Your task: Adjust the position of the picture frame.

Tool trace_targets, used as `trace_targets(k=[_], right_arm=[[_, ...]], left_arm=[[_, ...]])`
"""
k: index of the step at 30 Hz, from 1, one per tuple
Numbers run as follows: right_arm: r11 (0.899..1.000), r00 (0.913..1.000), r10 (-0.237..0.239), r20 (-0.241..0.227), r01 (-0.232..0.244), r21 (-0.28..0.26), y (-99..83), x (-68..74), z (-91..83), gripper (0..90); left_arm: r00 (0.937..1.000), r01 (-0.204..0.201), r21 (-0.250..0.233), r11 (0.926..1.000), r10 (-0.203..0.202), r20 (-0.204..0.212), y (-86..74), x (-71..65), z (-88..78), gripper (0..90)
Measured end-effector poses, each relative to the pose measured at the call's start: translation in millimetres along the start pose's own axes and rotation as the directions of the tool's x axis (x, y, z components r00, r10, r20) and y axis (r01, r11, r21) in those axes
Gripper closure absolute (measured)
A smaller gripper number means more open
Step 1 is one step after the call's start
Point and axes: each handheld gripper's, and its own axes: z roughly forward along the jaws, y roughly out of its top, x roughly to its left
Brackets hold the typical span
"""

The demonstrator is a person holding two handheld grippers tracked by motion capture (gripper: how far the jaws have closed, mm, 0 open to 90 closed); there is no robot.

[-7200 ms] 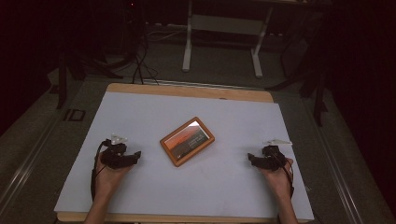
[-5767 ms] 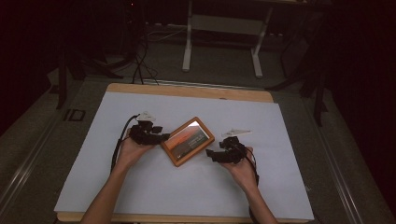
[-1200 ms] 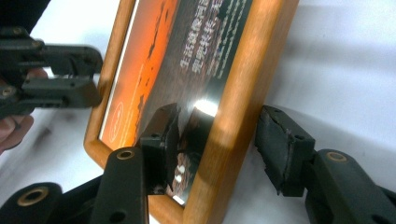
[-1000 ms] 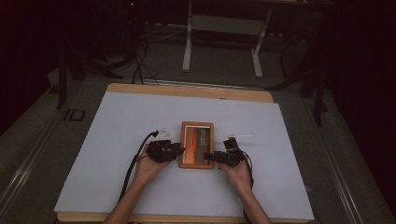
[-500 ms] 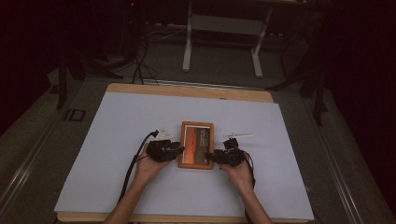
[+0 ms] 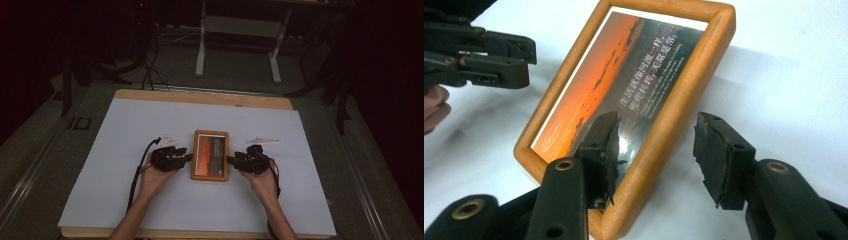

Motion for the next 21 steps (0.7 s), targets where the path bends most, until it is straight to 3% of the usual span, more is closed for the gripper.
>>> trace_targets(k=[12,21], right_arm=[[0.997,0.996,-0.08,0.04,0.08,-0.007,10.8,6.2,2.5,54.2],[0.997,0.9945,-0.071,0.077,0.073,-0.023,19.3,2.8,15.8,53.8]], left_arm=[[1.0,0.004,-0.025,0.9997,-0.004,0.005,2.9,-5.9,-8.6,56.6],[0.9996,0.01,-0.037,0.9993,-0.009,0.027,3.8,-6.3,-15.1,59.3]])
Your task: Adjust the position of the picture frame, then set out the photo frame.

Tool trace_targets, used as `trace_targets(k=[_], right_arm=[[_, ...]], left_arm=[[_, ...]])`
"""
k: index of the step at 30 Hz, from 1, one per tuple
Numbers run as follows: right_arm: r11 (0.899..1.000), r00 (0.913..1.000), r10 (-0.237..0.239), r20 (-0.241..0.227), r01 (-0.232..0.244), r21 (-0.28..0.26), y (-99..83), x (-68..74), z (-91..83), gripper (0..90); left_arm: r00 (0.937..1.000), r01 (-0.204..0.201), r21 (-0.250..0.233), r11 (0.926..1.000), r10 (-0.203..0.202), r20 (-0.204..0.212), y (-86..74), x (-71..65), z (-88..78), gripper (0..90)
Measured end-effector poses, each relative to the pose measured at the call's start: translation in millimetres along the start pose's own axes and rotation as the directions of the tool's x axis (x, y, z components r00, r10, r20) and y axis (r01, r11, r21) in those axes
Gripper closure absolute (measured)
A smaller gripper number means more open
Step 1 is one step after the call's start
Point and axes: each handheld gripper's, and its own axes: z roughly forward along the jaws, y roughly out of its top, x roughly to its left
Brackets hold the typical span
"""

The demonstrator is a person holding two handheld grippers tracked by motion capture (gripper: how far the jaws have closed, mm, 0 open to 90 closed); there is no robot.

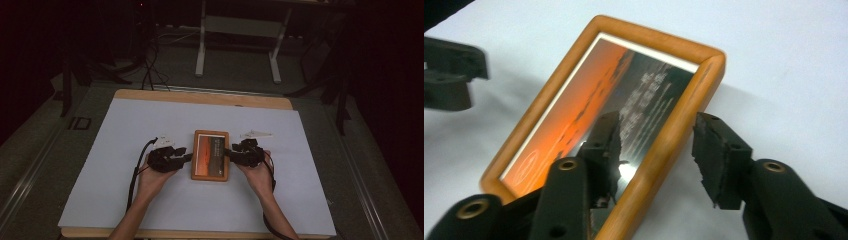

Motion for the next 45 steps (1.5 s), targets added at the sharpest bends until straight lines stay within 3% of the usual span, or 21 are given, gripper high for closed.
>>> trace_targets(k=[7,18,23,26,31,45], right_arm=[[0.999,0.9991,-0.035,0.022,0.035,0.002,5.6,0.7,8.5,57.8],[0.997,0.9969,-0.076,0.02,0.076,-0.024,17.6,1.3,14.2,89.1],[0.995,0.9948,-0.092,0.045,0.093,-0.027,23.2,-0.4,19.1,90.0],[0.993,0.9928,-0.107,0.053,0.109,-0.035,27.0,-1.4,22.5,90.0],[0.99,0.9889,-0.134,0.064,0.136,-0.023,30.3,-0.8,32.9,90.0],[0.993,0.9888,-0.121,0.087,0.122,-0.006,31.4,-7.5,46.1,90.0]], left_arm=[[1.0,0.005,-0.008,1.0,-0.005,-0.005,-0.3,0.9,-4.6,58.7],[0.9985,0.053,-0.02,0.9984,-0.053,0.012,0.4,1.5,-13.0,60.2],[0.9978,0.066,-0.025,0.9975,-0.065,0.011,0.7,2.5,-15.3,59.9],[0.9992,0.031,-0.021,0.9993,-0.031,-0.025,1.3,-0.1,-16.8,61.7],[0.9993,0.016,-0.024,0.9996,-0.017,-0.032,2.0,-2.6,-18.7,62.1],[0.9994,-0.007,-0.012,0.9999,0.007,0.035,-2.5,-4.7,-16.9,63.9]])
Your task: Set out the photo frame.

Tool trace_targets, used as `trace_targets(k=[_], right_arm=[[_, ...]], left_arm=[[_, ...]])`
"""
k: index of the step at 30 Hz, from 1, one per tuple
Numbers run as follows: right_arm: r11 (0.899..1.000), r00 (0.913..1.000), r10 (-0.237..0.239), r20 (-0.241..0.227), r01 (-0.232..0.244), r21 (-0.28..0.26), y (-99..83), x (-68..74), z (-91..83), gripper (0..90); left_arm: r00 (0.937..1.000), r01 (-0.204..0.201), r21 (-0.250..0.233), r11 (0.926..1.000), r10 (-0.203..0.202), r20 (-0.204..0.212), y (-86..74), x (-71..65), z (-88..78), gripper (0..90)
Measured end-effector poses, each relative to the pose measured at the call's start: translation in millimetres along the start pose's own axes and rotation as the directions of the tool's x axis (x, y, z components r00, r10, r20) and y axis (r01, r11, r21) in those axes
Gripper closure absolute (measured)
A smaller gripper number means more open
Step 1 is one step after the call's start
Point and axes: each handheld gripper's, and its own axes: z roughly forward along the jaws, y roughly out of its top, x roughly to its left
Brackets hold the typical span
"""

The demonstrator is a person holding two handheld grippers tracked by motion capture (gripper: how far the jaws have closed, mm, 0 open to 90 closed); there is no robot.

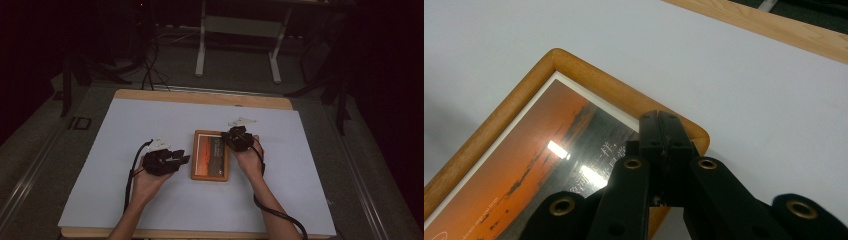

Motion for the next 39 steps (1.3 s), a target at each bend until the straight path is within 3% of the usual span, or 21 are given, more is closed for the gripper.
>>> trace_targets(k=[3,6,23,31,39], right_arm=[[1.0,1.0,-0.003,0.0,0.003,0.005,0.3,0.3,0.6,90.0],[1.0,1.0,0.006,-0.003,-0.005,0.007,0.7,-0.6,1.1,90.0],[0.999,0.999,0.045,0.007,-0.045,0.014,-2.1,-11.8,3.7,90.0],[0.997,0.9968,0.077,0.024,-0.077,0.028,-8.2,-20.6,7.2,90.0],[0.994,0.9947,0.098,0.03,-0.099,0.043,-12.9,-25.7,10.8,90.0]], left_arm=[[0.9996,0.02,0.008,0.9998,-0.02,-0.022,-1.0,-0.2,0.2,61.6],[0.9994,0.032,0.024,0.9992,-0.032,-0.014,-2.0,-0.6,0.5,59.6],[0.9993,0.018,0.048,0.9987,-0.016,-0.034,-4.5,-5.4,9.2,53.6],[0.9989,0.044,0.031,0.9985,-0.044,-0.013,-3.2,-6.8,9.8,49.0],[0.999,0.044,0.03,0.9986,-0.044,0.007,-2.0,-14.5,15.1,43.5]])
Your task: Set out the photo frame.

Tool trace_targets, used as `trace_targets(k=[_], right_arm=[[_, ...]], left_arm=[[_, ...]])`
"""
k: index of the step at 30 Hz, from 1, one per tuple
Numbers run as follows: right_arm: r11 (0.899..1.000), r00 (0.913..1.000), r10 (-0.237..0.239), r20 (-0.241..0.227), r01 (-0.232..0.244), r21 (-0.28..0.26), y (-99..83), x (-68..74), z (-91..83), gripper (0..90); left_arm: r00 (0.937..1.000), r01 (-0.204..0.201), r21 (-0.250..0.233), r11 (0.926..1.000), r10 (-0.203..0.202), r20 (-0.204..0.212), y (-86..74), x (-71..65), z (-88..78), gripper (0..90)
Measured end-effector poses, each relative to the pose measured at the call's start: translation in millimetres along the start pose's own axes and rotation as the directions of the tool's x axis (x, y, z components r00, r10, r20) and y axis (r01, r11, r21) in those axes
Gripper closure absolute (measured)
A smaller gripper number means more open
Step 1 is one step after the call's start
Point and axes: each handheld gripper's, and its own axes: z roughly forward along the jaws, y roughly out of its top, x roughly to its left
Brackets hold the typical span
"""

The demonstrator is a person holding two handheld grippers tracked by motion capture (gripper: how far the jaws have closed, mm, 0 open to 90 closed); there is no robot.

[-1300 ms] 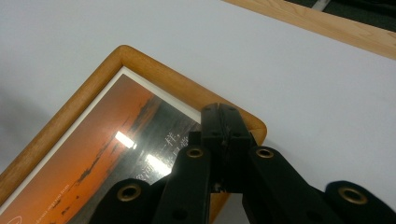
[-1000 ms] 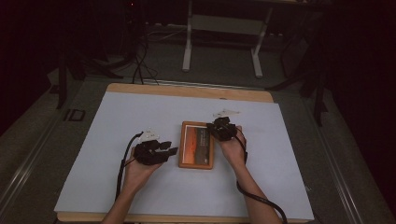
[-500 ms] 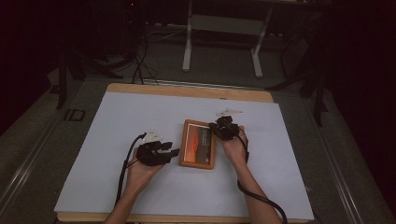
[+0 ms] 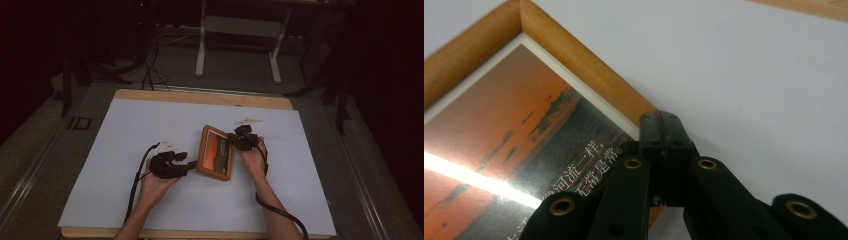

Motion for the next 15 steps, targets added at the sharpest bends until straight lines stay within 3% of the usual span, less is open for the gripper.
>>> trace_targets(k=[9,15], right_arm=[[1.0,0.9998,0.018,0.007,-0.018,0.015,-5.2,-5.1,3.3,90.0],[1.0,0.9998,0.016,0.007,-0.016,0.017,-4.9,-5.1,3.3,90.0]], left_arm=[[0.9988,-0.02,0.014,0.9997,0.019,0.045,-0.7,-12.0,10.2,35.7],[0.9994,-0.017,0.035,0.9992,0.016,0.032,-1.3,-20.9,24.2,28.9]])
